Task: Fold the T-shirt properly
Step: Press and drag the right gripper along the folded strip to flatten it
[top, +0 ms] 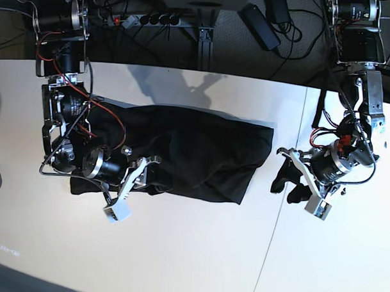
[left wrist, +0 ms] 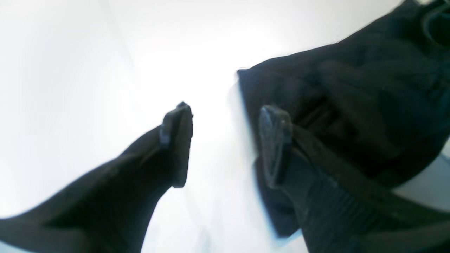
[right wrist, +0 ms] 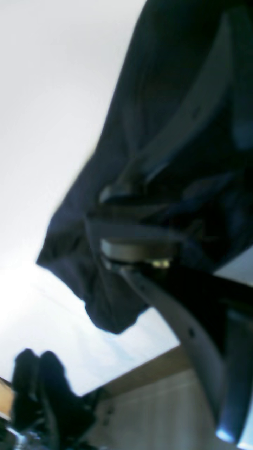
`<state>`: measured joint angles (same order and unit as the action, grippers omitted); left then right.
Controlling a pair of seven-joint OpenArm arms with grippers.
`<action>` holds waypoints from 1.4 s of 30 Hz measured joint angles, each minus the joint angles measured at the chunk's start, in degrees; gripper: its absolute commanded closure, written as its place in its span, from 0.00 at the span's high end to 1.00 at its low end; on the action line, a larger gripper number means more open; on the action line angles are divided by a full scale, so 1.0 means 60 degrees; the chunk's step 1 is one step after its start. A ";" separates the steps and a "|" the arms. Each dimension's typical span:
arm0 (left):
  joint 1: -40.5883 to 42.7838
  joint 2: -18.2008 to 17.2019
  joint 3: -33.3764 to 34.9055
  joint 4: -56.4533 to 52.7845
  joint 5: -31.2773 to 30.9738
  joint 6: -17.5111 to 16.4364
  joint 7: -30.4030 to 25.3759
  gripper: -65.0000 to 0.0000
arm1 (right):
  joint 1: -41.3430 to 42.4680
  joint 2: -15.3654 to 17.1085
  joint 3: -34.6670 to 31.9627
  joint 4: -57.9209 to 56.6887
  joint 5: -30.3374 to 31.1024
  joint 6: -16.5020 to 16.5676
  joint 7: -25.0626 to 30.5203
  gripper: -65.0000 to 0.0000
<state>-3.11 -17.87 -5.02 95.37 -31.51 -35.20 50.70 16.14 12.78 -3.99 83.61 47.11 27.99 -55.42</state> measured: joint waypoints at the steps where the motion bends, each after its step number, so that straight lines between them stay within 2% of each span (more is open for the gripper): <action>1: 0.0069 -0.0208 -0.0095 0.0000 -0.0131 0.0004 0.0015 0.52 | -0.0018 -0.0178 -0.0164 0.0000 -0.0208 0.0000 -0.0033 0.26; 5: 0.0095 -0.0750 -0.0488 0.0000 -0.0484 0.0004 0.0055 0.52 | -0.0033 -0.0681 -0.0503 0.0000 -0.0433 -0.0004 -0.0073 0.26; 12: 0.0095 -0.1005 -0.0645 0.0000 -0.0674 0.0004 0.0095 0.52 | -0.0018 -0.0328 -0.0404 0.0000 -0.1184 -0.0004 -0.0317 0.26; 17: 0.0098 -0.1016 -0.0659 0.0000 -0.0699 0.0004 0.0127 0.52 | -0.0076 -0.0222 0.0098 0.0000 -0.1147 -0.0004 -0.0379 0.26; 23: 0.0095 -0.1016 -0.0659 0.0000 -0.0714 0.0004 0.0164 0.52 | -0.0743 -0.0313 0.0087 -0.0131 -0.1133 -0.0007 -0.0237 0.26; 29: 0.0095 -0.1013 -0.0659 0.0000 -0.0725 0.0004 0.0197 0.52 | -0.0725 -0.0372 0.0084 -0.0135 -0.0980 -0.0004 -0.0084 0.26; 38: 0.0098 -0.1016 -0.0659 0.0000 -0.0729 0.0004 0.0331 0.52 | -0.0732 -0.0841 0.0076 -0.0696 -0.1213 -0.0004 0.0262 0.26; 40: 0.0095 -0.1016 -0.0659 0.0000 -0.0729 0.0004 0.0335 0.52 | -0.0739 -0.0863 0.0076 -0.0780 -0.1239 -0.0004 0.0266 0.22; 42: 0.0098 -0.1016 -0.0659 0.0000 -0.0739 0.0004 0.0335 0.52 | -0.0729 -0.0863 0.0076 -0.0787 -0.1209 -0.0004 0.0284 0.11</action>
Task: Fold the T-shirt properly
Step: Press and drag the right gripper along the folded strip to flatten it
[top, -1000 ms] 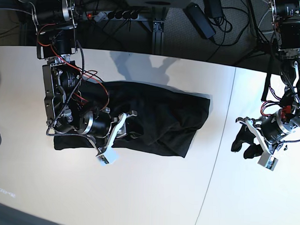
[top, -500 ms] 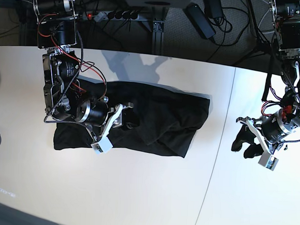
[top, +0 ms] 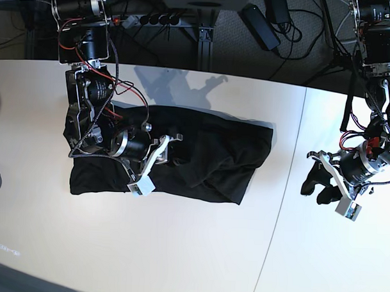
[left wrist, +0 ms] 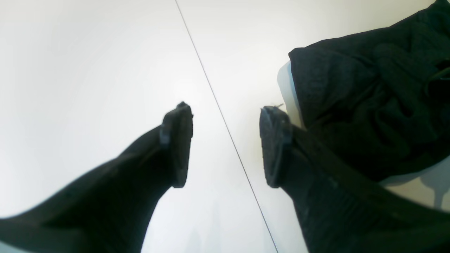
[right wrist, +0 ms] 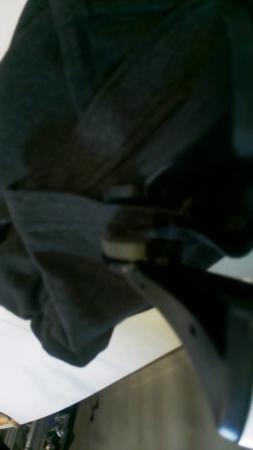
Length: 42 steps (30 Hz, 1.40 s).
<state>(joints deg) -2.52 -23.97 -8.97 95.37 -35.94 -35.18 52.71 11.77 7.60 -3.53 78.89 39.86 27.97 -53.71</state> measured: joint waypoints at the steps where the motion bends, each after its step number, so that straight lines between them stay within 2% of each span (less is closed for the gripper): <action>1: 0.0000 0.0000 0.0000 0.0000 -0.0036 0.0000 0.0000 0.52 | 0.0004 0.0000 0.0000 0.0000 -0.0004 0.0000 0.0022 0.05; 2: 0.0000 0.0000 0.0000 0.0000 -0.0055 0.0000 0.0000 0.52 | 0.0000 0.0000 0.0000 0.0000 0.0000 0.0000 0.0018 0.00; 23: 0.0000 0.0004 0.0000 0.0000 -0.0055 0.0000 0.0000 0.52 | -0.0004 0.0007 0.0000 0.0058 -0.0011 0.0000 0.0004 0.00; 28: 0.0000 0.0004 0.0000 0.0000 -0.0055 0.0000 0.0011 0.52 | 0.0000 0.0321 0.0229 0.0892 0.0506 0.0000 -0.0459 0.00; 32: 0.0000 0.0004 0.0000 0.0000 -0.0055 0.0000 0.0076 0.52 | -0.0004 0.0586 0.0725 0.1574 0.0933 0.0004 -0.1217 0.00; 42: 0.0000 0.0004 0.0000 0.0000 -0.0058 0.0000 0.0073 0.52 | -0.0277 0.1242 0.1705 0.1774 0.1453 0.0004 -0.1319 0.00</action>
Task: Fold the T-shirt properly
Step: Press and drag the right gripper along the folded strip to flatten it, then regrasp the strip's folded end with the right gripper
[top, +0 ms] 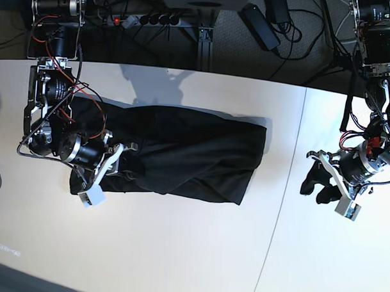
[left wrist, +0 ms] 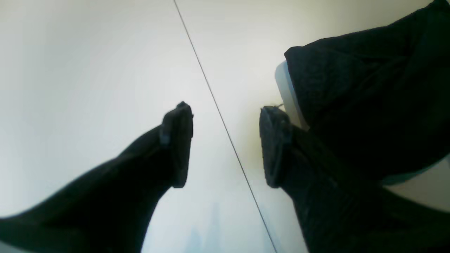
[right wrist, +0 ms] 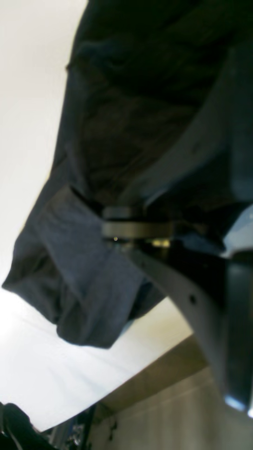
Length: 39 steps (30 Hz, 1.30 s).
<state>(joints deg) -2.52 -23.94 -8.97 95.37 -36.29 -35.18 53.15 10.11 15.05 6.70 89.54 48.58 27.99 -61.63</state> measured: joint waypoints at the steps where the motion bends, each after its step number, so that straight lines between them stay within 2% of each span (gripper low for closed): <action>1: 0.0000 -0.0004 0.0000 0.0000 0.0004 0.0000 0.0000 0.52 | -0.0066 0.0007 0.0120 0.0000 0.0091 0.0000 -0.0007 0.00; 9: 0.0441 0.0000 0.0000 0.0000 -0.0073 0.0000 0.0007 0.52 | -0.0437 0.0062 0.1024 0.0015 0.0561 0.0000 -0.0353 0.00; 15: 0.0627 -0.0004 0.0000 0.0000 -0.0073 0.0000 -0.0004 0.52 | -0.0466 0.0477 0.1475 0.0018 0.0550 0.0000 -0.0539 0.00; 19: 0.0630 0.0000 0.0000 0.0000 -0.0098 0.0000 -0.0004 0.52 | -0.0495 0.0750 0.1508 0.0018 0.0627 0.0004 -0.0776 0.00; 28: 0.0630 0.0000 0.0000 0.0000 -0.0222 -0.0004 -0.0007 0.52 | -0.1016 0.0747 0.1504 0.0025 0.0758 0.0000 -0.0889 0.00; 31: 0.0630 0.0000 0.0000 0.0000 -0.0229 -0.0004 -0.0007 0.52 | -0.1122 0.0739 0.1504 0.0022 0.0419 0.0000 -0.0769 0.00; 32: 0.0630 -0.0004 0.0000 0.0000 -0.0259 -0.0004 -0.0007 0.52 | -0.1118 0.0736 0.1504 0.0022 0.0302 0.0000 -0.0583 0.08; 34: 0.0630 0.0000 0.0000 0.0000 -0.0324 -0.0004 -0.0087 0.52 | -0.1093 0.0721 0.1504 0.0022 -0.0033 0.0004 -0.0331 0.42; 35: 0.0630 0.0000 0.0000 0.0000 -0.0368 -0.0004 -0.0091 0.52 | -0.1096 0.0721 0.1504 0.0022 -0.0076 0.0000 -0.0302 0.55; 36: 0.0627 0.0000 0.0000 0.0000 -0.0390 -0.0004 -0.0091 0.52 | -0.1104 0.0721 0.1504 0.0022 -0.0186 0.0000 -0.0262 0.62; 39: 0.0630 0.0000 0.0000 0.0000 -0.0426 -0.0004 -0.0084 0.52 | -0.1100 0.0710 0.1625 0.0022 -0.0554 -0.0004 0.0058 0.63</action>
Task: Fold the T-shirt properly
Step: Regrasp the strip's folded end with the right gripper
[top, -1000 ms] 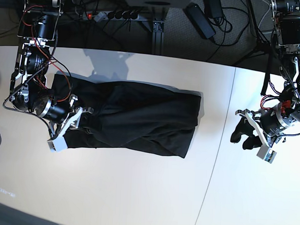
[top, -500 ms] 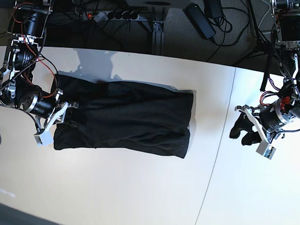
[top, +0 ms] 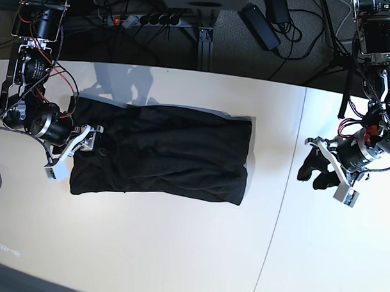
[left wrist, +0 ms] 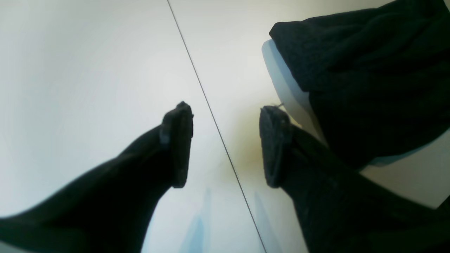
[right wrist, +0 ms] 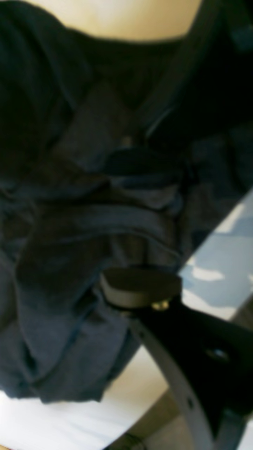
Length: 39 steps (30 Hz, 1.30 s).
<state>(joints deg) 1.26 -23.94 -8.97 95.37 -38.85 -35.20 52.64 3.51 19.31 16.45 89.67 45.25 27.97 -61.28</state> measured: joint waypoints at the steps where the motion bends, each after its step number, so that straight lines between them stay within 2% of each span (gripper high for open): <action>1: 0.0000 -0.0004 0.0000 0.0000 -0.0095 0.0000 0.0000 0.52 | 0.0033 -0.0022 0.0182 0.0000 -0.0025 0.0004 0.0171 0.63; 5: -0.0004 0.0000 0.0000 0.0000 -0.0634 -0.0124 0.0000 0.52 | 0.0499 -0.0015 0.1424 0.0000 -0.0514 0.0000 0.0208 0.63; 7: 0.0000 0.0036 0.0000 0.0000 -0.0878 -0.0204 0.0011 0.52 | 0.0670 0.0153 0.1996 -0.0011 -0.0736 0.0000 0.0277 0.63; 14: -0.0051 0.0237 0.0011 0.0004 -0.1035 -0.0284 0.0084 0.52 | 0.0616 0.1300 0.2528 -0.1566 -0.0426 -0.0011 0.0204 0.63; 17: -0.0047 0.0339 0.0018 0.0000 -0.1035 -0.0284 0.0168 0.52 | 0.0637 0.1494 0.2524 -0.2350 -0.0182 -0.0011 0.0277 0.63; 24: -0.0051 0.0339 0.0018 0.0000 -0.1089 -0.0284 0.0157 0.52 | 0.0634 0.1435 0.1603 -0.3748 0.0142 -0.0011 0.0346 0.63; 29: -0.0047 0.0335 0.0018 0.0000 -0.1111 -0.0284 0.0160 0.52 | 0.0688 0.1359 0.0907 -0.4011 0.0437 -0.0015 0.0776 0.63; 35: -0.0047 0.0335 0.0018 0.0000 -0.1107 -0.0288 0.0164 0.52 | 0.0776 0.0568 0.0106 -0.4000 0.0852 -0.0022 0.0994 0.63; 39: -0.0047 0.0339 0.0018 0.0000 -0.1111 -0.0288 0.0233 0.52 | 0.0798 -0.0004 -0.0015 -0.3971 0.1035 -0.0022 0.1104 0.63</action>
<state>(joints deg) 0.97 -21.91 -8.86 95.37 -45.52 -36.93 54.04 8.29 19.29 16.36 65.84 51.46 27.83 -54.65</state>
